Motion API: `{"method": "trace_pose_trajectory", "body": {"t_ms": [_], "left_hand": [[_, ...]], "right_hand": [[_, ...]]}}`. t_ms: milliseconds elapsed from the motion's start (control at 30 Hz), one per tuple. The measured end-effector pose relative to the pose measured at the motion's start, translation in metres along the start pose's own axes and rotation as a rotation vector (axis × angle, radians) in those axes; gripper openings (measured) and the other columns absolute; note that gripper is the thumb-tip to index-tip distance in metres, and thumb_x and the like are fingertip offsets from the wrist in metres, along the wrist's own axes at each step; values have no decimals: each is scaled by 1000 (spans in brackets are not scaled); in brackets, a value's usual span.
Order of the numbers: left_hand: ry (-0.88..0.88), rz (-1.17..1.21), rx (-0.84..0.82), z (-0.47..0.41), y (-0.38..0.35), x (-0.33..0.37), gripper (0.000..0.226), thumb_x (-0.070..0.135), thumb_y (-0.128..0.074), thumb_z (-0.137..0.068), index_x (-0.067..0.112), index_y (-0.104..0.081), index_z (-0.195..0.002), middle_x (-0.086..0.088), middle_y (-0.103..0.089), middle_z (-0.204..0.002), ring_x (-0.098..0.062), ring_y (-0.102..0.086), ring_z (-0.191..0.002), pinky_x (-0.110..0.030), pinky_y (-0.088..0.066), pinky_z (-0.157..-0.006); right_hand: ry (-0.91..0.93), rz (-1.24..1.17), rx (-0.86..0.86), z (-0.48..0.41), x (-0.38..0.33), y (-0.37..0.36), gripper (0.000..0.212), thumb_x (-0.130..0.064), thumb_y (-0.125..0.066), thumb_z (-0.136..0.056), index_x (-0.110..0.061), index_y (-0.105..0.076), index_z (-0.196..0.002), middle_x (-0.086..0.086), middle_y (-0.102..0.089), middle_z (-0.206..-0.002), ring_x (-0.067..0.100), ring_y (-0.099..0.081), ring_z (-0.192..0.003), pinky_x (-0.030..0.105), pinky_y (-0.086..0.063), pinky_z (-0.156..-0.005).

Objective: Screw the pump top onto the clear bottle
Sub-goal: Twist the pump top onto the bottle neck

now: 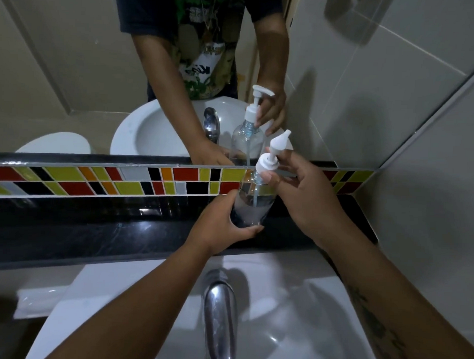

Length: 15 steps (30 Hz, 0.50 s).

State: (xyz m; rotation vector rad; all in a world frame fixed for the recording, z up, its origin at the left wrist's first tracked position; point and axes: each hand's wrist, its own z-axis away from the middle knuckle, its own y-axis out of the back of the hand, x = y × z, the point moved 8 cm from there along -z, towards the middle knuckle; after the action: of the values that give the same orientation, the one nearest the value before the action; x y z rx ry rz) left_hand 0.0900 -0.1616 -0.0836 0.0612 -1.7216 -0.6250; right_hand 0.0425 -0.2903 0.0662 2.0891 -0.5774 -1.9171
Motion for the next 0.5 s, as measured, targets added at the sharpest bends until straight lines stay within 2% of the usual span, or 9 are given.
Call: {"method": "trace_pose_trajectory", "body": {"t_ms": [100, 167, 267, 400, 467, 500], "left_hand": [[-11, -16, 8, 0, 0, 0, 77, 51, -94, -72, 29, -64, -139, 11, -73, -133, -10, -69, -122, -40, -63, -101], [-3, -20, 6, 0, 0, 0, 75, 49, -95, -73, 29, -64, -139, 11, -73, -132, -10, -69, -121, -39, -63, -100], [-2, -33, -1, 0, 0, 1, 72, 48, -95, -74, 29, -65, -136, 11, -73, -130, -9, -70, -119, -39, -64, -99], [1, -47, -1, 0, 1, 1, 67, 48, -96, -74, 27, -65, -130, 10, -73, -127, -10, -70, -116, -37, -63, -97], [-2, -60, -8, 0, 1, 1, 66, 49, -95, -75, 28, -64, -129, 10, -72, -126, -11, -69, -115, -37, -63, -95], [-2, -67, -9, 0, 1, 1, 66, 49, -95, -75, 28, -64, -129, 9, -71, -126, -11, -69, -114, -36, -63, -94]], "right_hand": [[46, 67, 56, -5, -3, 1, 33, -23, -69, -87, -28, -61, -118, -17, -65, -108, -11, -57, -98, 6, -44, -80], [91, 164, 113, -6, -7, 2, 33, -24, -72, -84, -21, -62, -115, -9, -65, -108, -6, -58, -93, 0, -40, -75], [124, 231, 208, -4, -10, 3, 36, -26, -75, -81, -17, -60, -112, -2, -62, -109, 4, -56, -89, 1, -40, -75], [18, 163, 232, 1, 1, 1, 41, -33, -76, -79, -17, -59, -113, -2, -59, -117, -1, -55, -94, 0, -40, -74], [-42, 25, 195, 5, 7, -1, 49, -36, -76, -78, -25, -57, -121, -10, -58, -125, -1, -54, -109, 7, -42, -85], [-49, -31, 185, 6, 8, -1, 48, -37, -75, -79, -31, -55, -123, -15, -59, -125, -1, -53, -114, 16, -45, -92]]}}
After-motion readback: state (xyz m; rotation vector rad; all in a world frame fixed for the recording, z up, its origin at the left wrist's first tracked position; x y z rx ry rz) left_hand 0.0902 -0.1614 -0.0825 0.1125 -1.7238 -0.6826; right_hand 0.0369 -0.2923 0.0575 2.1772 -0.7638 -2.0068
